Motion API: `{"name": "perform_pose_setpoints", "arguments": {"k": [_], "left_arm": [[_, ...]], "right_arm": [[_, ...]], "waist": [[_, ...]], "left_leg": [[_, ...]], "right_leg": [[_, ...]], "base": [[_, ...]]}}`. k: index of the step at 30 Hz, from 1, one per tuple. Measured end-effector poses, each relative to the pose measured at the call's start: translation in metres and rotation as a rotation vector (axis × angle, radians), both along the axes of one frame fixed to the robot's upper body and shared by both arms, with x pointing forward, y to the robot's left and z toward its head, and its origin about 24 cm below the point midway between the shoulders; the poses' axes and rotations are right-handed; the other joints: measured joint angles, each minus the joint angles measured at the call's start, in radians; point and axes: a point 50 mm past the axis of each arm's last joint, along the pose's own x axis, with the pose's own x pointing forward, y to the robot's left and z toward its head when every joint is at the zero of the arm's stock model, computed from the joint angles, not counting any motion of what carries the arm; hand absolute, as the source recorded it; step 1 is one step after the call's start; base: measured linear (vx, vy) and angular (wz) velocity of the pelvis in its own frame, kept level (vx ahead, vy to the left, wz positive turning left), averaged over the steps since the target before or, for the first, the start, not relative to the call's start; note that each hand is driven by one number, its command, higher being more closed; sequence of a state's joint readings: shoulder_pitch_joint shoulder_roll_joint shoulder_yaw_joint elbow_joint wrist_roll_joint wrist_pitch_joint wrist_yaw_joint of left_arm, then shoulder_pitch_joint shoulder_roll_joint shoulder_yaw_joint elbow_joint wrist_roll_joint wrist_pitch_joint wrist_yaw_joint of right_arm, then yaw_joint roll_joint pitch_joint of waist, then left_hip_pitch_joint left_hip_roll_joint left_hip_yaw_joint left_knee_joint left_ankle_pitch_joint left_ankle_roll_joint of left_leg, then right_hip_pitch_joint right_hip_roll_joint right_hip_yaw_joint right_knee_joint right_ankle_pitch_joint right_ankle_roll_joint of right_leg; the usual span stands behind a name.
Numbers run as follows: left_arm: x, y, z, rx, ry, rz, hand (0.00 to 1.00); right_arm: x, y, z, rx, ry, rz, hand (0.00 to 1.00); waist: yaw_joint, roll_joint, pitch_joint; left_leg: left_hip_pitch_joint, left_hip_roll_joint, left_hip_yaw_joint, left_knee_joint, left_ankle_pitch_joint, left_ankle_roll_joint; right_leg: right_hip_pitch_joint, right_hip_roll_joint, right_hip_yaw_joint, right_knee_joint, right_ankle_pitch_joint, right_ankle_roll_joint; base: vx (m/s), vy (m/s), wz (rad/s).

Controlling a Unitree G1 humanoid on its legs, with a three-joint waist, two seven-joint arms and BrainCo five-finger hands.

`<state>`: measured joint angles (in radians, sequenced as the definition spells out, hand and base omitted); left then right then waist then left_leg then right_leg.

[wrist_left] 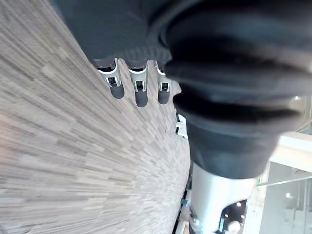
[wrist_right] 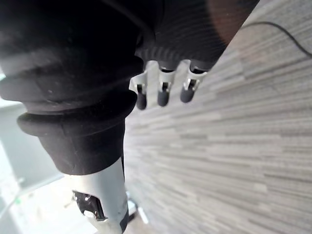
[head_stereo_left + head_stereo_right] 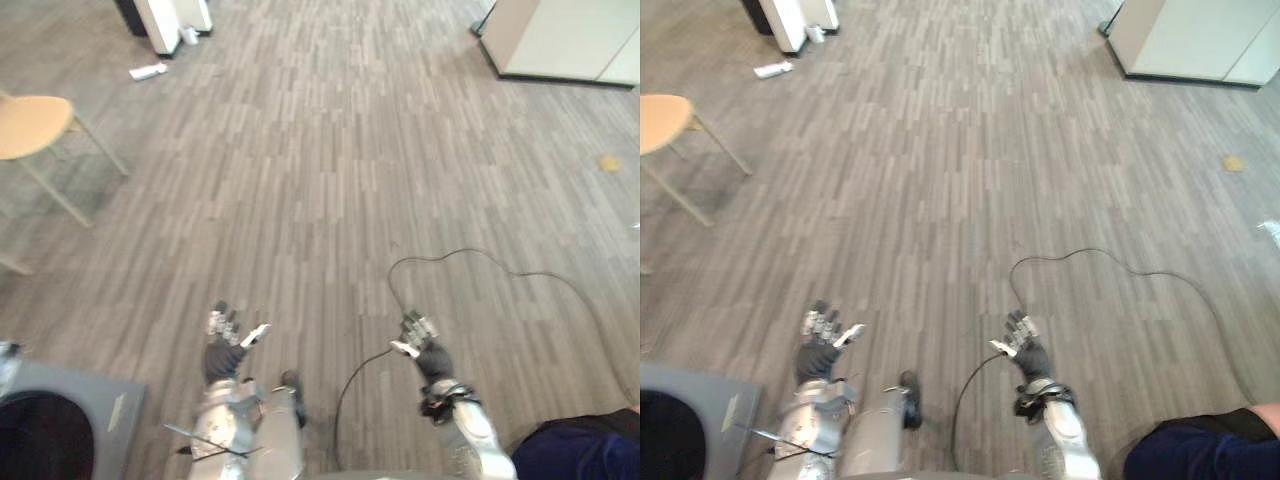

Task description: Organize washtable

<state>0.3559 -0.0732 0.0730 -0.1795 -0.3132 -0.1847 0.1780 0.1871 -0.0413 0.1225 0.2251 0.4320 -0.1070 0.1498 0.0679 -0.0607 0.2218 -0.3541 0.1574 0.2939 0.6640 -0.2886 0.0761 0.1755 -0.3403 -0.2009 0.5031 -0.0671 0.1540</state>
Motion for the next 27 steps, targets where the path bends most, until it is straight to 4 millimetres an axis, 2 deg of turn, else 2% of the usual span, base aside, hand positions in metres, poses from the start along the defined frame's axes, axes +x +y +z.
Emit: {"name": "perform_pose_setpoints", "arguments": {"k": [1, 2, 3, 5, 6, 7, 8, 9, 10, 11, 12, 13, 14, 15, 16, 17, 18, 20, 23, 24, 26, 27], "left_arm": [[0.000, 0.001, 0.000, 0.001, 0.002, 0.002, 0.00], [-0.002, 0.005, -0.001, 0.006, 0.008, 0.026, 0.00], [-0.004, 0.007, -0.002, 0.008, 0.017, 0.038, 0.00], [-0.008, 0.008, -0.005, 0.009, 0.036, 0.048, 0.00], [-0.010, 0.007, -0.006, 0.009, 0.043, 0.044, 0.00], [-0.010, 0.007, -0.006, 0.013, 0.042, 0.036, 0.00], [-0.007, 0.005, -0.007, 0.021, 0.038, 0.014, 0.00], [-0.005, 0.004, -0.007, 0.026, 0.041, 0.005, 0.00], [-0.002, 0.001, -0.014, 0.021, 0.063, -0.017, 0.00], [-0.002, -0.007, -0.020, -0.010, 0.083, -0.032, 0.00], [-0.003, -0.009, -0.021, -0.012, 0.087, -0.042, 0.00], [-0.007, -0.009, -0.024, -0.014, 0.101, -0.046, 0.00], [-0.005, -0.011, -0.023, -0.015, 0.091, -0.064, 0.00], [-0.006, -0.012, -0.023, -0.016, 0.090, -0.070, 0.00], [-0.008, -0.012, -0.025, -0.018, 0.098, -0.072, 0.00], [-0.012, -0.012, -0.027, -0.025, 0.107, -0.071, 0.00], [-0.014, -0.011, -0.028, -0.026, 0.113, -0.071, 0.00], [-0.017, -0.011, -0.030, -0.027, 0.124, -0.070, 0.00], [-0.021, -0.012, -0.032, -0.034, 0.137, -0.066, 0.00], [-0.022, -0.011, -0.033, -0.040, 0.142, -0.063, 0.00], [-0.022, -0.012, -0.034, -0.051, 0.144, -0.060, 0.00], [-0.015, -0.028, -0.039, -0.087, 0.151, -0.120, 0.00]], "right_arm": [[0.002, 0.001, 0.001, 0.005, -0.006, 0.004, 0.00], [0.006, 0.004, 0.001, 0.027, -0.009, 0.001, 0.00], [0.006, 0.005, -0.001, 0.047, 0.001, -0.007, 0.00], [0.001, 0.005, -0.004, 0.063, 0.019, -0.019, 0.00], [-0.002, 0.003, -0.006, 0.077, 0.028, -0.029, 0.00], [-0.004, 0.002, -0.007, 0.085, 0.037, -0.038, 0.00], [-0.008, -0.001, -0.010, 0.085, 0.051, -0.053, 0.00], [-0.011, -0.003, -0.012, 0.084, 0.061, -0.064, 0.00], [-0.020, -0.007, -0.017, 0.078, 0.092, -0.082, 0.00], [-0.027, -0.015, -0.022, 0.052, 0.122, -0.088, 0.00], [-0.028, -0.017, -0.022, 0.043, 0.124, -0.082, 0.00], [-0.028, -0.018, -0.022, 0.039, 0.121, -0.081, 0.00], [-0.027, -0.018, -0.021, 0.039, 0.116, -0.086, 0.00], [-0.027, -0.018, -0.021, 0.039, 0.117, -0.084, 0.00], [-0.026, -0.016, -0.022, 0.042, 0.120, -0.075, 0.00], [-0.027, -0.012, -0.022, 0.053, 0.118, -0.064, 0.00], [-0.028, -0.006, -0.022, 0.079, 0.117, -0.060, 0.00], [-0.027, 0.000, -0.021, 0.100, 0.113, -0.060, 0.00], [-0.026, 0.000, -0.021, 0.102, 0.108, -0.059, 0.00], [-0.026, 0.000, -0.021, 0.102, 0.108, -0.057, 0.00], [-0.026, 0.000, -0.021, 0.100, 0.108, -0.054, 0.00], [-0.036, 0.014, -0.030, 0.100, 0.159, 0.015, 0.00]], "waist": [[0.001, 0.002, 0.001], [0.000, 0.003, 0.002], [0.000, 0.016, 0.004], [-0.007, 0.047, -0.014], [-0.015, 0.055, -0.038], [-0.030, 0.058, -0.050], [-0.046, 0.048, -0.057], [-0.053, 0.030, -0.065], [-0.067, 0.031, -0.071], [-0.066, 0.060, -0.079], [-0.054, 0.059, -0.077], [-0.045, 0.035, -0.076], [-0.048, 0.029, -0.078], [-0.049, 0.037, -0.082], [-0.036, 0.055, -0.096], [-0.031, 0.044, -0.111], [-0.031, 0.026, -0.118], [-0.027, 0.008, -0.120], [-0.027, 0.005, -0.121], [-0.027, 0.006, -0.121], [-0.027, 0.006, -0.121], [-0.051, 0.019, -0.155]], "left_leg": [[0.036, -0.009, 0.012, -0.023, -0.013, -0.003], [0.113, -0.033, 0.026, -0.089, -0.014, -0.003], [0.211, -0.049, 0.036, -0.175, -0.009, -0.011], [0.295, -0.063, 0.040, -0.278, 0.006, -0.033], [0.334, -0.072, 0.035, -0.342, 0.018, -0.043], [0.345, -0.076, 0.019, -0.371, 0.023, -0.052], [0.351, -0.086, -0.009, -0.385, 0.026, -0.059], [0.351, -0.093, -0.024, -0.385, 0.026, -0.060], [0.353, -0.109, -0.060, -0.365, 0.018, -0.077], [0.343, -0.090, -0.077, -0.321, 0.031, -0.101], [0.322, -0.083, -0.080, -0.279, 0.032, -0.118], [0.306, -0.101, -0.098, -0.308, 0.015, -0.123], [0.304, -0.127, -0.112, -0.471, 0.047, -0.129], [0.308, -0.124, -0.121, -0.583, 0.109, -0.127], [0.341, -0.116, -0.122, -0.653, 0.278, -0.092], [0.352, -0.119, -0.118, -0.662, 0.283, -0.090], [0.353, -0.123, -0.126, -0.656, 0.283, -0.089], [0.355, -0.123, -0.128, -0.642, 0.279, -0.084], [0.368, -0.122, -0.128, -0.609, 0.254, -0.051], [0.377, -0.122, -0.128, -0.596, 0.244, -0.051], [0.380, -0.118, -0.127, -0.577, 0.232, -0.056], [0.367, -0.107, -0.134, -0.629, 0.239, -0.113]], "right_leg": [[-0.046, -0.016, 0.007, 0.110, -0.008, -0.007], [-0.134, -0.033, 0.011, 0.302, -0.047, -0.017], [-0.189, -0.030, -0.029, 0.396, -0.095, -0.027], [-0.248, -0.023, -0.109, 0.376, -0.147, -0.038], [-0.295, -0.003, -0.149, 0.271, -0.178, -0.044], [-0.327, 0.025, -0.153, 0.150, -0.183, -0.045], [-0.362, 0.080, -0.116, -0.032, -0.161, -0.041], [-0.375, 0.099, -0.082, -0.129, -0.118, -0.045], [-0.373, 0.128, -0.026, -0.214, 0.012, -0.033], [-0.327, 0.145, -0.032, -0.254, 0.037, -0.064], [-0.304, 0.136, -0.036, -0.281, 0.047, -0.078], [-0.259, 0.120, -0.026, -0.336, 0.051, -0.082], [-0.228, 0.108, -0.022, -0.374, 0.059, -0.070], [-0.216, 0.113, -0.031, -0.389, 0.067, -0.063], [-0.198, 0.132, -0.043, -0.408, 0.075, -0.050], [-0.179, 0.129, -0.052, -0.429, 0.088, -0.038], [-0.167, 0.126, -0.054, -0.441, 0.101, -0.040], [-0.161, 0.127, -0.056, -0.441, 0.121, -0.048], [-0.135, 0.126, -0.048, -0.440, 0.126, -0.052], [-0.122, 0.126, -0.044, -0.440, 0.127, -0.052], [-0.109, 0.128, -0.042, -0.441, 0.127, -0.052], [-0.129, 0.150, -0.043, -0.488, 0.054, -0.018]], "base": [[0.66, 0.315, -0.17], [0.48, 0.172, -0.21], [0.46, 0.134, -0.16], [0.35, 0.048, -0.05], [0.42, 0.002, 0.19], [0.49, -0.040, 0.50], [0.38, -0.071, 0.63], [0.37, -0.113, 0.92], [0.36, -0.096, 0.74], [0.38, -0.088, 0.53], [0.35, -0.029, 0.05], [0.33, -0.017, 0.08], [0.29, 0.009, 0.16], [0.21, 0.019, 0.05], [0.23, 0.046, -0.10], [0.27, 0.064, -0.04], [0.22, 0.052, 0.11], [0.13, 0.049, 0.11], [0.11, 0.039, 0.02], [0.08, 0.014, -0.09], [0.05, 0.001, -0.10], [0.00, 0.000, 0.00]]}}
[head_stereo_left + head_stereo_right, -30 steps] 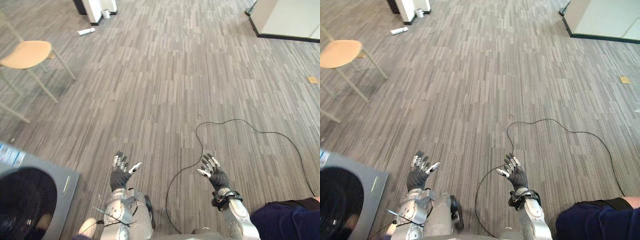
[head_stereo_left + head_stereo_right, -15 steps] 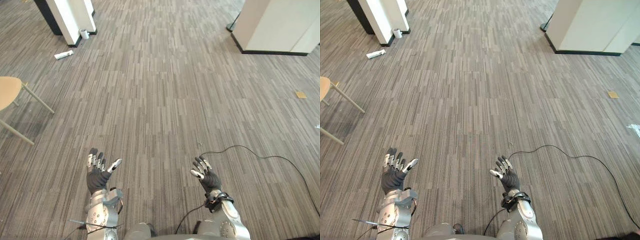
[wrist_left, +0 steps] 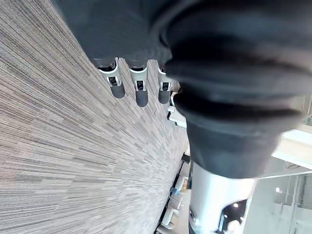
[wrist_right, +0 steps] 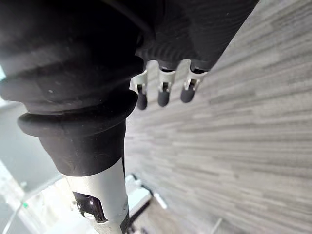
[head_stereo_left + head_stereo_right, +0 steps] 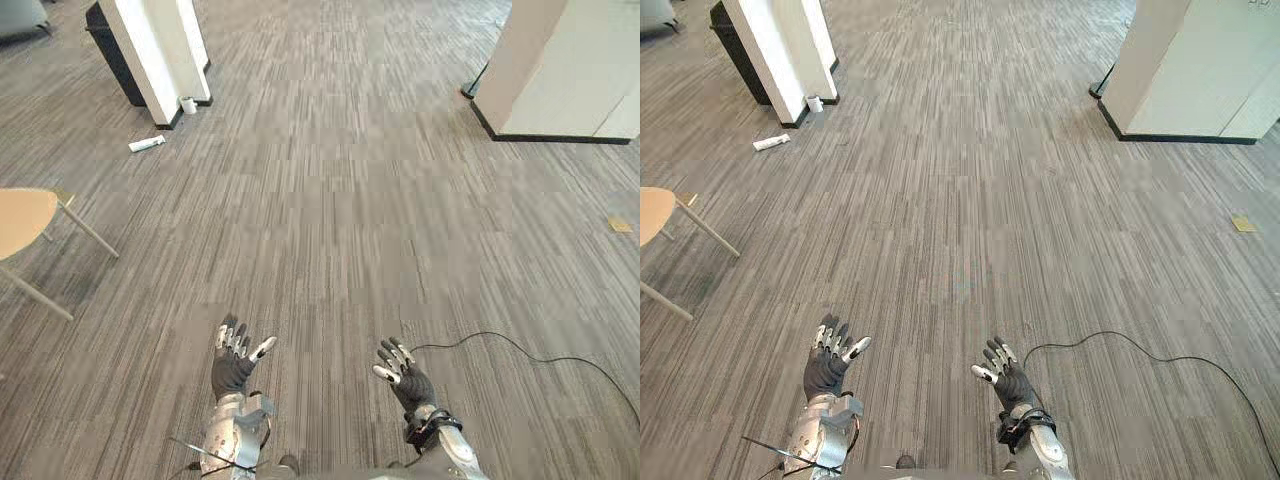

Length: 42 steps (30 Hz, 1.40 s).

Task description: Organize washtable

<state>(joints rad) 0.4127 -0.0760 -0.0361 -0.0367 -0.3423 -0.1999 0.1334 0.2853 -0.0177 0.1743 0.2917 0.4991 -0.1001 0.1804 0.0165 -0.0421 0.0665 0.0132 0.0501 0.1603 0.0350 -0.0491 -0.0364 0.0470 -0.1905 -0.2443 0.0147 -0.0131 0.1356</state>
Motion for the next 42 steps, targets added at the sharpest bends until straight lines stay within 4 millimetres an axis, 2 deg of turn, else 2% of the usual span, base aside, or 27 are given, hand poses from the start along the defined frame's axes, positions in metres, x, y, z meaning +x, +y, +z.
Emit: {"name": "perform_pose_setpoints", "arguments": {"k": [7, 13, 16, 19, 20, 21, 22, 23, 25, 27, 28, 30, 31, 32, 33, 34, 35, 36, 37, 38, 39, 40, 41, 42], "left_arm": [[0.000, 0.002, 0.000, 0.003, 0.001, 0.003, 0.00], [-0.004, 0.006, -0.019, 0.023, 0.097, -0.025, 0.00], [-0.006, 0.010, -0.025, 0.017, 0.131, -0.009, 0.00], [-0.001, 0.010, -0.025, 0.014, 0.126, -0.018, 0.00], [0.001, 0.011, -0.024, 0.019, 0.121, -0.023, 0.00], [0.002, 0.012, -0.024, 0.024, 0.121, -0.028, 0.00], [0.003, 0.014, -0.023, 0.039, 0.123, -0.035, 0.00], [0.004, 0.018, -0.022, 0.061, 0.125, -0.050, 0.00], [0.010, 0.016, -0.019, 0.082, 0.108, -0.089, 0.00], [0.020, 0.004, -0.014, 0.078, 0.073, -0.149, 0.00], [0.031, -0.006, -0.008, 0.070, 0.035, -0.188, 0.00], [0.040, -0.012, -0.001, 0.067, -0.002, -0.209, 0.00], [0.043, -0.012, 0.000, 0.067, -0.011, -0.212, 0.00], [0.046, -0.014, 0.003, 0.067, -0.026, -0.220, 0.00], [0.049, -0.022, 0.000, 0.042, -0.019, -0.231, 0.00], [0.050, -0.026, 0.000, 0.028, -0.020, -0.234, 0.00], [0.050, -0.033, 0.001, 0.001, -0.025, -0.241, 0.00], [0.050, -0.042, 0.001, -0.022, -0.029, -0.255, 0.00], [0.049, -0.044, 0.001, -0.027, -0.030, -0.263, 0.00], [0.047, -0.045, -0.001, -0.045, -0.022, -0.265, 0.00], [0.049, -0.044, 0.000, -0.064, -0.030, -0.256, 0.00], [0.049, -0.043, 0.000, -0.067, -0.027, -0.249, 0.00], [0.047, -0.040, -0.002, -0.074, -0.020, -0.236, 0.00], [0.046, -0.038, -0.003, -0.078, -0.015, -0.229, 0.00]], "right_arm": [[-0.001, -0.004, -0.001, -0.006, 0.005, -0.019, 0.00], [0.001, -0.027, -0.006, -0.057, 0.050, -0.151, 0.00], [0.006, -0.039, -0.006, -0.078, 0.063, -0.241, 0.00], [0.010, -0.049, -0.003, -0.095, 0.057, -0.298, 0.00], [0.011, -0.051, -0.002, -0.099, 0.054, -0.311, 0.00], [0.010, -0.050, -0.003, -0.097, 0.060, -0.316, 0.00], [0.002, -0.046, -0.008, -0.084, 0.086, -0.321, 0.00], [-0.004, -0.041, -0.011, -0.073, 0.107, -0.316, 0.00], [-0.007, -0.040, -0.012, -0.079, 0.114, -0.319, 0.00], [-0.008, -0.047, -0.011, -0.111, 0.110, -0.322, 0.00], [-0.007, -0.050, -0.010, -0.136, 0.104, -0.313, 0.00], [-0.002, -0.049, -0.008, -0.152, 0.089, -0.295, 0.00], [0.001, -0.048, -0.007, -0.157, 0.081, -0.286, 0.00], [0.004, -0.045, -0.004, -0.160, 0.067, -0.272, 0.00], [0.005, -0.050, -0.003, -0.184, 0.057, -0.264, 0.00], [0.009, -0.051, 0.000, -0.190, 0.044, -0.258, 0.00], [0.016, -0.056, 0.004, -0.209, 0.021, -0.247, 0.00], [0.020, -0.062, 0.007, -0.236, 0.004, -0.227, 0.00], [0.022, -0.063, 0.008, -0.244, -0.005, -0.212, 0.00], [0.027, -0.064, 0.012, -0.250, -0.029, -0.197, 0.00], [0.032, -0.069, 0.017, -0.249, -0.050, -0.210, 0.00], [0.035, -0.069, 0.019, -0.245, -0.059, -0.216, 0.00], [0.039, -0.070, 0.022, -0.229, -0.070, -0.235, 0.00], [0.041, -0.070, 0.025, -0.215, -0.085, -0.246, 0.00]], "waist": [[-0.002, 0.003, 0.001], [-0.002, 0.021, -0.005], [-0.002, 0.025, -0.002], [-0.005, 0.035, 0.021], [-0.011, 0.031, 0.034], [-0.021, 0.030, 0.042], [-0.038, 0.026, 0.049], [-0.050, 0.026, 0.050], [-0.059, 0.028, 0.054], [-0.059, 0.046, 0.066], [-0.059, 0.064, 0.090], [-0.060, 0.076, 0.113], [-0.063, 0.077, 0.113], [-0.067, 0.070, 0.110], [-0.076, 0.101, 0.111], [-0.080, 0.124, 0.116], [-0.080, 0.142, 0.124], [-0.076, 0.142, 0.125], [-0.075, 0.142, 0.126], [-0.067, 0.160, 0.131], [-0.051, 0.173, 0.134], [-0.047, 0.171, 0.136], [-0.043, 0.155, 0.145], [-0.034, 0.146, 0.146]], "left_leg": [[0.000, -0.008, -0.003, -0.027, 0.000, 0.000], [0.022, -0.029, 0.009, -0.056, 0.015, 0.010], [0.032, -0.038, 0.039, -0.049, -0.015, 0.024], [0.044, -0.029, 0.069, -0.018, -0.082, 0.038], [0.071, -0.032, 0.085, -0.022, -0.096, 0.048], [0.085, -0.034, 0.086, -0.022, -0.106, 0.056], [0.112, -0.028, 0.084, -0.018, -0.123, 0.062], [0.121, -0.008, 0.084, -0.012, -0.138, 0.054], [0.122, 0.009, 0.079, -0.001, -0.167, 0.035], [0.134, 0.027, 0.074, 0.014, -0.195, 0.013], [0.178, 0.048, 0.072, 0.013, -0.223, -0.010], [0.258, 0.073, 0.072, -0.003, -0.263, -0.047], [0.279, 0.082, 0.072, -0.004, -0.274, -0.059], [0.317, 0.095, 0.070, 0.007, -0.289, -0.082], [0.334, 0.137, 0.061, 0.045, -0.287, -0.103], [0.325, 0.164, 0.061, 0.094, -0.274, -0.124], [0.277, 0.194, 0.060, 0.242, -0.194, -0.163], [0.225, 0.214, 0.058, 0.413, -0.023, -0.181], [0.189, 0.235, 0.054, 0.503, 0.105, -0.177], [0.091, 0.294, 0.025, 0.753, 0.193, -0.190], [-0.019, 0.336, 0.024, 1.002, 0.118, -0.130], [-0.061, 0.345, 0.041, 1.086, 0.075, -0.094], [-0.127, 0.359, 0.118, 1.149, -0.003, -0.019], [-0.168, 0.368, 0.184, 1.149, -0.051, 0.004]], "right_leg": [[0.001, -0.002, -0.007, 0.000, -0.005, -0.003], [0.003, -0.021, -0.025, -0.008, -0.009, -0.004], [-0.009, -0.035, -0.023, 0.015, -0.014, -0.011], [-0.114, -0.070, -0.032, 0.261, -0.066, -0.057], [-0.189, -0.104, -0.030, 0.442, -0.069, -0.094], [-0.233, -0.122, -0.026, 0.533, -0.062, -0.105], [-0.300, -0.139, -0.022, 0.669, -0.090, -0.111], [-0.353, -0.127, -0.037, 0.722, -0.132, -0.103], [-0.427, -0.114, -0.061, 0.662, -0.157, -0.085], [-0.483, -0.107, -0.065, 0.509, -0.139, -0.080], [-0.490, -0.106, -0.097, 0.331, -0.069, -0.067], [-0.506, -0.108, -0.156, 0.197, 0.025, -0.041], [-0.522, -0.106, -0.176, 0.182, 0.040, -0.040], [-0.548, -0.104, -0.188, 0.178, 0.066, -0.056], [-0.561, -0.089, -0.144, 0.288, 0.187, -0.099], [-0.578, -0.088, -0.140, 0.365, 0.159, -0.105], [-0.592, -0.104, -0.141, 0.499, 0.063, -0.117], [-0.556, -0.102, -0.142, 0.555, -0.006, -0.128], [-0.505, -0.087, -0.143, 0.537, -0.039, -0.126], [-0.386, -0.045, -0.166, 0.450, -0.075, -0.111], [-0.280, 0.005, -0.170, 0.363, -0.079, -0.111], [-0.226, 0.018, -0.169, 0.319, -0.079, -0.110], [-0.113, 0.025, -0.166, 0.236, -0.075, -0.104], [-0.039, 0.024, -0.164, 0.179, -0.070, -0.096]], "base": [[0.00, 0.000, 0.02], [0.07, 0.022, 0.01], [0.07, 0.054, -0.24], [0.03, 0.064, -0.45], [0.03, 0.086, -0.29], [0.15, 0.085, -0.18], [0.24, 0.049, -0.08], [0.26, 0.019, -0.07], [0.31, 0.002, -0.05], [0.48, -0.056, 0.11], [0.43, -0.080, 0.22], [0.57, -0.175, 0.20], [0.82, -0.334, 0.23], [0.86, -0.384, 0.31], [0.75, -0.335, 0.31], [0.75, -0.370, 0.22], [0.79, -0.467, 0.02], [0.80, -0.527, -0.06], [0.83, -0.526, -0.17], [0.94, -0.462, -0.32], [0.91, -0.375, -0.37], [0.72, -0.226, -0.38], [0.55, -0.089, -0.22], [0.81, -0.047, -0.34]]}}
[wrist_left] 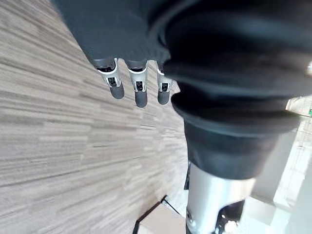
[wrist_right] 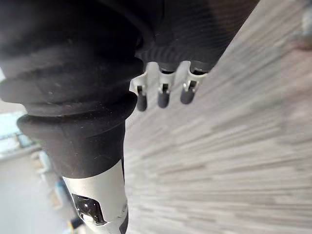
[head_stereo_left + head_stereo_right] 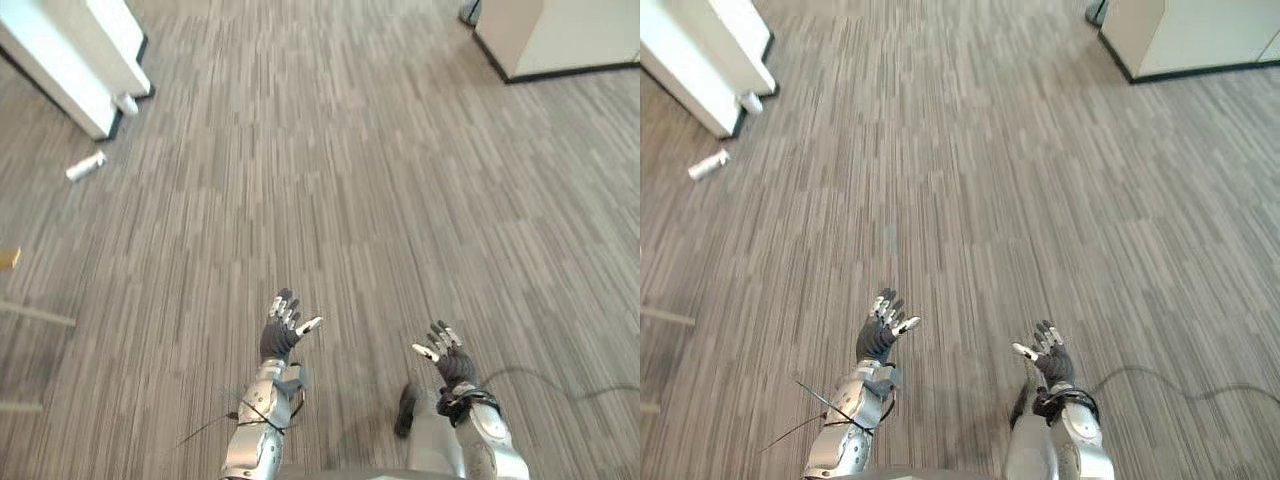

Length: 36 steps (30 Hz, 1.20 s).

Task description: Organize washtable

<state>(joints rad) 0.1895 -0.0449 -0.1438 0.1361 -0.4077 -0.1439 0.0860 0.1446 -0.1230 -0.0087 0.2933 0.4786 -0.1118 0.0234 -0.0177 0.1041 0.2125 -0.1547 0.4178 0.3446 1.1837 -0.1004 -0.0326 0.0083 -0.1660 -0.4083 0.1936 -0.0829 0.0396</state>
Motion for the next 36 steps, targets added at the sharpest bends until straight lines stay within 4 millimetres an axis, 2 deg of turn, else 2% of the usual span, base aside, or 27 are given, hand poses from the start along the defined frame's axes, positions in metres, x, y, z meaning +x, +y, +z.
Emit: {"name": "perform_pose_setpoints", "arguments": {"k": [4, 6, 7, 8, 10, 11, 12, 13, 14, 16, 17, 18, 20, 22, 24, 25, 26, 27, 28, 29, 30, 31, 32, 33, 34, 35, 36], "left_arm": [[-0.009, 0.013, -0.005, -0.008, 0.022, 0.049, 0.00], [-0.012, 0.022, -0.006, -0.002, 0.026, 0.084, 0.00], [-0.013, 0.026, -0.005, 0.008, 0.025, 0.097, 0.00], [-0.010, 0.031, -0.003, 0.023, 0.017, 0.103, 0.00], [-0.004, 0.042, 0.009, 0.027, -0.032, 0.175, 0.00], [-0.006, 0.048, 0.011, 0.037, -0.042, 0.202, 0.00], [-0.015, 0.043, 0.006, 0.018, -0.015, 0.201, 0.00], [-0.020, 0.043, 0.004, 0.020, -0.006, 0.200, 0.00], [-0.022, 0.042, 0.002, 0.023, 0.006, 0.186, 0.00], [-0.022, 0.042, 0.002, 0.017, 0.010, 0.183, 0.00], [-0.022, 0.041, 0.001, 0.021, 0.015, 0.173, 0.00], [-0.024, 0.047, 0.000, 0.048, 0.021, 0.172, 0.00], [-0.031, 0.051, -0.004, 0.064, 0.048, 0.176, 0.00], [-0.031, 0.047, -0.004, 0.065, 0.047, 0.152, 0.00], [-0.026, 0.041, -0.001, 0.080, 0.027, 0.112, 0.00], [-0.023, 0.039, -0.001, 0.084, 0.021, 0.098, 0.00], [-0.016, 0.034, -0.001, 0.081, 0.013, 0.070, 0.00], [-0.011, 0.032, -0.002, 0.079, 0.015, 0.057, 0.00], [-0.009, 0.030, -0.003, 0.080, 0.018, 0.053, 0.00], [-0.006, 0.026, -0.006, 0.077, 0.028, 0.049, 0.00], [0.003, 0.021, -0.003, 0.065, 0.022, 0.042, 0.00], [0.009, 0.011, 0.000, 0.036, 0.006, 0.037, 0.00], [0.003, 0.012, -0.005, 0.026, 0.032, 0.067, 0.00], [-0.005, 0.020, -0.005, 0.049, 0.031, 0.082, 0.00], [-0.006, 0.014, -0.009, 0.030, 0.042, 0.084, 0.00], [-0.007, 0.013, -0.009, 0.036, 0.043, 0.070, 0.00], [-0.009, 0.013, -0.012, 0.025, 0.057, 0.070, 0.00]], "right_arm": [[0.010, -0.005, 0.008, 0.019, -0.043, -0.031, 0.00], [0.011, -0.003, 0.009, 0.024, -0.049, -0.030, 0.00], [0.007, -0.002, 0.004, 0.030, -0.026, -0.037, 0.00], [0.004, 0.006, -0.005, 0.060, 0.011, -0.037, 0.00], [0.009, 0.025, -0.004, 0.083, 0.009, 0.035, 0.00], [0.015, 0.035, -0.001, 0.116, -0.012, 0.039, 0.00], [0.010, 0.035, -0.003, 0.125, -0.004, 0.029, 0.00], [0.010, 0.040, -0.007, 0.137, 0.010, 0.034, 0.00], [0.006, 0.045, -0.012, 0.157, 0.033, 0.039, 0.00], [-0.002, 0.048, -0.019, 0.174, 0.070, 0.037, 0.00], [-0.008, 0.051, -0.025, 0.194, 0.101, 0.027, 0.00], [-0.012, 0.055, -0.032, 0.229, 0.130, 0.025, 0.00], [-0.018, 0.056, -0.035, 0.245, 0.146, 0.013, 0.00], [-0.033, 0.044, -0.038, 0.250, 0.156, -0.041, 0.00], [-0.043, 0.033, -0.037, 0.238, 0.153, -0.076, 0.00], [-0.046, 0.028, -0.038, 0.227, 0.158, -0.086, 0.00], [-0.047, 0.020, -0.039, 0.211, 0.163, -0.103, 0.00], [-0.045, 0.015, -0.038, 0.200, 0.160, -0.112, 0.00], [-0.045, 0.013, -0.038, 0.194, 0.158, -0.120, 0.00], [-0.039, 0.007, -0.035, 0.174, 0.142, -0.116, 0.00], [-0.022, 0.000, -0.023, 0.139, 0.082, -0.102, 0.00], [-0.025, -0.008, -0.021, 0.112, 0.077, -0.109, 0.00], [-0.026, -0.010, -0.023, 0.099, 0.091, -0.093, 0.00], [-0.034, -0.005, -0.023, 0.108, 0.095, -0.087, 0.00], [-0.033, -0.010, -0.022, 0.090, 0.093, -0.082, 0.00], [-0.030, -0.014, -0.023, 0.084, 0.097, -0.089, 0.00], [-0.028, -0.014, -0.027, 0.096, 0.117, -0.117, 0.00]], "waist": [[0.041, -0.009, 0.000], [0.047, -0.030, 0.005], [0.059, -0.057, 0.008], [0.037, -0.112, -0.001], [0.072, -0.115, 0.013], [0.110, -0.101, 0.021], [0.108, -0.092, -0.013], [0.112, -0.100, -0.019], [0.099, -0.152, -0.049], [0.082, -0.187, -0.048], [0.073, -0.197, -0.045], [0.073, -0.204, -0.039], [0.057, -0.182, -0.034], [0.009, -0.129, -0.035], [-0.052, -0.103, -0.028], [-0.062, -0.102, -0.025], [-0.066, -0.103, -0.022], [-0.066, -0.098, -0.019], [-0.071, -0.095, -0.020], [-0.061, -0.072, -0.027], [-0.060, -0.050, 0.007], [-0.081, -0.094, 0.032], [-0.056, -0.036, 0.000], [-0.070, -0.059, -0.015], [-0.061, 0.002, -0.012], [-0.055, 0.048, -0.011], [-0.044, 0.070, -0.003]], "left_leg": [[-0.220, 0.011, 0.096, -0.266, -0.092, -0.006], [-0.261, -0.052, 0.068, -0.566, -0.060, -0.039], [-0.251, -0.124, 0.022, -0.646, 0.032, 0.028], [-0.241, -0.170, 0.051, -0.639, 0.007, 0.043], [-0.331, -0.097, 0.007, -0.412, -0.012, 0.081], [-0.411, -0.060, -0.021, -0.260, -0.057, 0.051], [-0.369, -0.106, -0.005, -0.483, -0.069, 0.027], [-0.365, -0.131, -0.005, -0.443, -0.111, 0.064], [-0.347, -0.201, 0.012, -0.452, -0.168, 0.061], [-0.282, -0.317, 0.018, -0.484, -0.220, 0.102], [-0.217, -0.374, 0.015, -0.519, -0.254, 0.129], [-0.116, -0.419, 0.009, -0.589, -0.267, 0.156], [0.025, -0.454, -0.012, -0.701, -0.266, 0.162], [0.207, -0.471, -0.116, -0.858, -0.266, 0.160], [0.312, -0.470, -0.209, -0.948, -0.261, 0.148], [0.348, -0.469, -0.237, -0.975, -0.257, 0.133], [0.415, -0.459, -0.266, -1.020, -0.268, 0.109], [0.479, -0.440, -0.273, -1.061, -0.276, 0.088], [0.505, -0.431, -0.278, -1.074, -0.273, 0.075], [0.524, -0.400, -0.273, -1.072, -0.268, 0.045], [0.546, -0.399, -0.263, -1.039, -0.161, -0.071], [0.580, -0.466, -0.264, -0.970, -0.022, -0.049], [0.568, -0.440, -0.234, -0.905, 0.009, -0.076], [0.490, -0.416, -0.224, -0.651, 0.160, -0.214], [0.435, -0.369, -0.222, -0.497, 0.244, -0.243], [0.306, -0.284, -0.202, -0.220, 0.240, -0.235], [0.166, -0.183, -0.180, 0.043, 0.187, -0.165]], "right_leg": [[0.175, -0.017, 0.021, -0.134, 0.006, 0.013], [0.241, -0.069, 0.005, -0.147, -0.012, 0.091], [0.310, -0.119, 0.007, -0.161, -0.042, 0.138], [0.330, -0.145, -0.015, -0.175, -0.046, 0.160], [0.307, -0.078, 0.028, -0.188, 0.021, 0.130], [0.335, -0.077, 0.025, -0.170, 0.060, 0.150], [0.337, -0.099, 0.033, -0.125, 0.072, 0.166], [0.342, -0.129, 0.048, -0.087, 0.067, 0.166], [0.301, -0.208, 0.068, 0.031, 0.084, 0.139], [0.196, -0.316, 0.132, 0.316, 0.195, 0.044], [0.103, -0.327, 0.211, 0.561, 0.221, 0.041], [-0.011, -0.263, 0.319, 0.800, 0.144, 0.069], [-0.121, -0.174, 0.307, 0.967, 0.041, 0.011], [-0.281, -0.087, 0.149, 0.988, -0.099, -0.083], [-0.392, -0.075, 0.084, 0.811, -0.153, -0.044], [-0.423, -0.083, 0.066, 0.703, -0.152, -0.036], [-0.456, -0.092, 0.010, 0.399, -0.086, -0.011], [-0.452, -0.087, -0.053, 0.175, 0.094, -0.015], [-0.450, -0.082, -0.080, 0.137, 0.186, -0.032], [-0.450, -0.057, -0.102, 0.175, 0.214, -0.132], [-0.496, -0.147, -0.065, 0.400, 0.121, -0.177], [-0.588, -0.249, -0.017, 0.681, 0.008, -0.207], [-0.557, -0.174, -0.036, 0.610, -0.027, -0.189], [-0.440, -0.084, -0.096, 0.386, -0.037, -0.229], [-0.404, -0.052, -0.108, 0.391, -0.033, -0.192], [-0.343, 0.025, -0.100, 0.340, -0.065, -0.173], [-0.247, 0.098, -0.104, 0.279, -0.086, -0.163]], "base": [[0.66, 0.128, -0.46], [0.56, 0.324, -0.32], [0.53, 0.326, 0.23], [0.76, 0.331, 0.36], [0.60, 0.167, -0.21], [0.44, 0.265, -0.76], [0.45, 0.350, -0.58], [0.50, 0.406, 0.15], [0.56, 0.371, 0.63], [0.62, 0.318, 0.89], [0.67, 0.203, 0.67], [0.69, 0.165, 0.54], [0.50, 0.078, 0.33], [0.74, 0.114, 0.92], [0.63, 0.030, 1.45], [0.78, -0.089, 1.53], [0.97, -0.166, 1.18], [1.03, -0.200, 1.00], [0.93, -0.183, 0.50], [1.00, -0.151, 0.11], [1.12, -0.181, 0.39], [0.88, -0.204, 0.09], [0.77, -0.358, -0.02], [0.59, -0.386, -0.64], [0.74, -0.332, -0.62], [0.73, -0.162, -0.77], [0.88, -0.064, -0.72]]}}
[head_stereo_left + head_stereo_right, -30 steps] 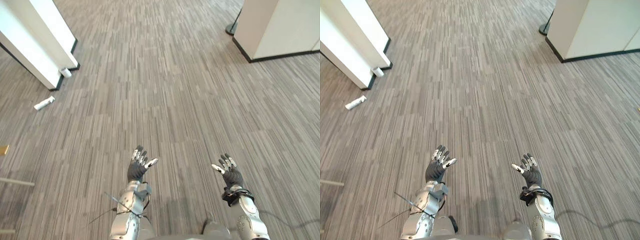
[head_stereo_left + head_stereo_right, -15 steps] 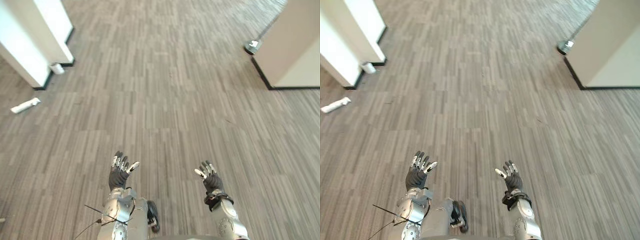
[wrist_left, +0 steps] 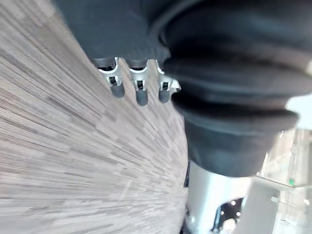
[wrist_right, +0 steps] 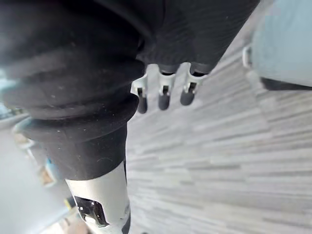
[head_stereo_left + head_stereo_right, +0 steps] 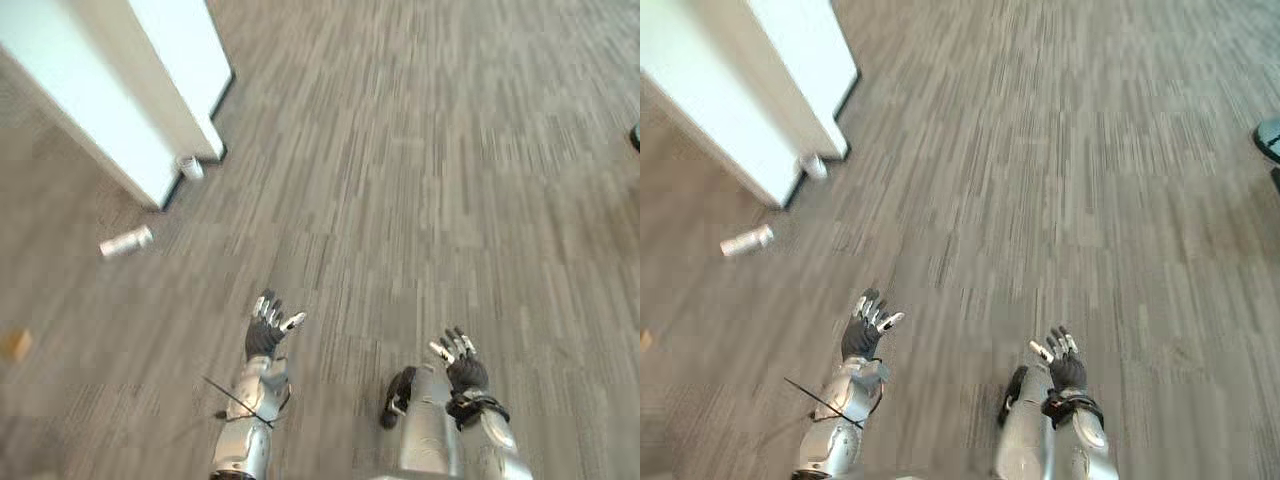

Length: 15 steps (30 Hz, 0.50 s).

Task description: Organize washtable

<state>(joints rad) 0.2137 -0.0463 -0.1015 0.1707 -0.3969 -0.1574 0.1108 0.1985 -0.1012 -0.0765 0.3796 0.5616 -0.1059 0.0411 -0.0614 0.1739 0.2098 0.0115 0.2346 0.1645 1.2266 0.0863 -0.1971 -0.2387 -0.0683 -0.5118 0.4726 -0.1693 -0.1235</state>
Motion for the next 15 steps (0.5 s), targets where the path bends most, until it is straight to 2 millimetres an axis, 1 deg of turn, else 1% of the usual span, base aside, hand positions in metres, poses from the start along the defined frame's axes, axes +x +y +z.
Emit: {"name": "perform_pose_setpoints", "arguments": {"k": [1, 2, 3, 4, 5, 6, 7, 8, 9, 10, 11, 12, 13, 14, 15], "left_arm": [[-0.003, 0.001, -0.004, -0.003, 0.020, 0.002, 0.00], [-0.007, 0.004, -0.008, 0.002, 0.042, 0.011, 0.00], [-0.013, 0.010, -0.011, 0.008, 0.063, 0.033, 0.00], [-0.023, 0.018, -0.017, 0.013, 0.097, 0.066, 0.00], [-0.031, 0.026, -0.022, 0.009, 0.130, 0.102, 0.00], [-0.033, 0.029, -0.024, 0.005, 0.140, 0.119, 0.00], [-0.038, 0.036, -0.026, 0.010, 0.156, 0.151, 0.00], [-0.041, 0.040, -0.027, 0.009, 0.162, 0.174, 0.00], [-0.046, 0.044, -0.028, 0.004, 0.176, 0.213, 0.00], [-0.050, 0.048, -0.030, 0.006, 0.189, 0.234, 0.00], [-0.054, 0.054, -0.030, 0.015, 0.197, 0.266, 0.00], [-0.056, 0.060, -0.026, 0.018, 0.180, 0.294, 0.00], [-0.055, 0.061, -0.025, 0.017, 0.174, 0.298, 0.00], [-0.055, 0.061, -0.025, 0.018, 0.177, 0.293, 0.00], [-0.054, 0.062, -0.024, 0.022, 0.174, 0.287, 0.00]], "right_arm": [[0.001, 0.005, -0.001, 0.016, 0.001, -0.011, 0.00], [0.001, 0.007, -0.001, 0.029, 0.003, -0.020, 0.00], [0.003, 0.010, 0.000, 0.044, -0.007, -0.021, 0.00], [0.008, 0.013, 0.003, 0.052, -0.028, -0.011, 0.00], [0.012, 0.013, 0.006, 0.054, -0.043, -0.007, 0.00], [0.014, 0.014, 0.006, 0.052, -0.048, -0.005, 0.00], [0.015, 0.013, 0.007, 0.049, -0.052, -0.001, 0.00], [0.015, 0.013, 0.007, 0.046, -0.051, 0.001, 0.00], [0.014, 0.011, 0.007, 0.036, -0.044, 0.006, 0.00], [0.013, 0.014, 0.005, 0.043, -0.035, 0.013, 0.00], [0.012, 0.022, 0.002, 0.059, -0.023, 0.037, 0.00], [0.013, 0.025, 0.003, 0.066, -0.038, 0.061, 0.00], [0.013, 0.026, 0.002, 0.073, -0.039, 0.063, 0.00], [0.012, 0.030, 0.001, 0.089, -0.039, 0.072, 0.00], [0.012, 0.031, 0.000, 0.099, -0.034, 0.068, 0.00]], "waist": [[0.013, -0.013, 0.014], [0.027, -0.045, 0.026], [0.040, -0.069, 0.027], [0.060, -0.103, 0.027], [0.082, -0.113, 0.027], [0.088, -0.110, 0.026], [0.103, -0.117, 0.030], [0.106, -0.105, 0.026], [0.111, -0.107, 0.018], [0.130, -0.121, 0.011], [0.132, -0.173, -0.012], [0.129, -0.184, -0.010], [0.132, -0.204, -0.005], [0.128, -0.238, -0.004], [0.121, -0.236, -0.001]], "left_leg": [[-0.073, 0.048, 0.020, 0.089, -0.068, 0.084], [-0.130, 0.073, 0.054, 0.103, -0.130, 0.151], [-0.193, 0.088, 0.095, 0.064, -0.182, 0.190], [-0.280, 0.094, 0.122, -0.051, -0.233, 0.196], [-0.353, 0.093, 0.116, -0.239, -0.248, 0.180], [-0.368, 0.089, 0.107, -0.350, -0.251, 0.164], [-0.389, 0.068, 0.080, -0.617, -0.236, 0.138], [-0.383, 0.052, 0.057, -0.791, -0.206, 0.101], [-0.365, 0.023, 0.028, -0.930, -0.091, 0.070], [-0.342, 0.001, 0.027, -0.914, -0.014, 0.090], [-0.365, -0.041, 0.035, -0.801, -0.095, 0.144], [-0.380, -0.060, 0.035, -0.680, -0.183, 0.181], [-0.361, -0.081, 0.038, -0.648, -0.220, 0.189], [-0.315, -0.130, 0.066, -0.614, -0.288, 0.224], [-0.246, -0.150, 0.088, -0.615, -0.357, 0.234]], "right_leg": [[0.092, 0.037, 0.015, -0.063, -0.006, -0.001], [0.174, 0.055, 0.042, -0.125, -0.017, -0.003], [0.237, 0.068, 0.079, -0.190, -0.019, 0.001], [0.297, 0.072, 0.127, -0.249, -0.026, 0.014], [0.341, 0.072, 0.168, -0.287, -0.038, 0.034], [0.360, 0.072, 0.184, -0.299, -0.044, 0.048], [0.400, 0.065, 0.216, -0.311, -0.069, 0.090], [0.435, 0.055, 0.236, -0.311, -0.097, 0.121], [0.481, 0.031, 0.270, -0.300, -0.142, 0.175], [0.493, 0.004, 0.293, -0.280, -0.167, 0.197], [0.474, -0.064, 0.328, -0.208, -0.181, 0.216], [0.393, -0.130, 0.342, 0.023, -0.177, 0.214], [0.346, -0.173, 0.351, 0.167, -0.162, 0.197], [0.258, -0.275, 0.348, 0.420, -0.054, 0.144], [0.185, -0.321, 0.356, 0.593, 0.007, 0.134]], "base": [[0.71, -0.047, -0.61], [0.56, -0.021, -0.58], [0.61, 0.001, -0.87], [0.71, 0.062, -1.20], [0.72, 0.109, -1.14], [0.64, 0.197, -1.03], [0.72, 0.280, -0.72], [0.75, 0.315, -0.79], [0.64, 0.303, -0.73], [0.82, 0.369, -0.81], [0.96, 0.459, -0.61], [0.95, 0.456, -0.41], [0.73, 0.360, -0.10], [0.73, 0.293, -0.04], [0.70, 0.237, -0.05]]}}
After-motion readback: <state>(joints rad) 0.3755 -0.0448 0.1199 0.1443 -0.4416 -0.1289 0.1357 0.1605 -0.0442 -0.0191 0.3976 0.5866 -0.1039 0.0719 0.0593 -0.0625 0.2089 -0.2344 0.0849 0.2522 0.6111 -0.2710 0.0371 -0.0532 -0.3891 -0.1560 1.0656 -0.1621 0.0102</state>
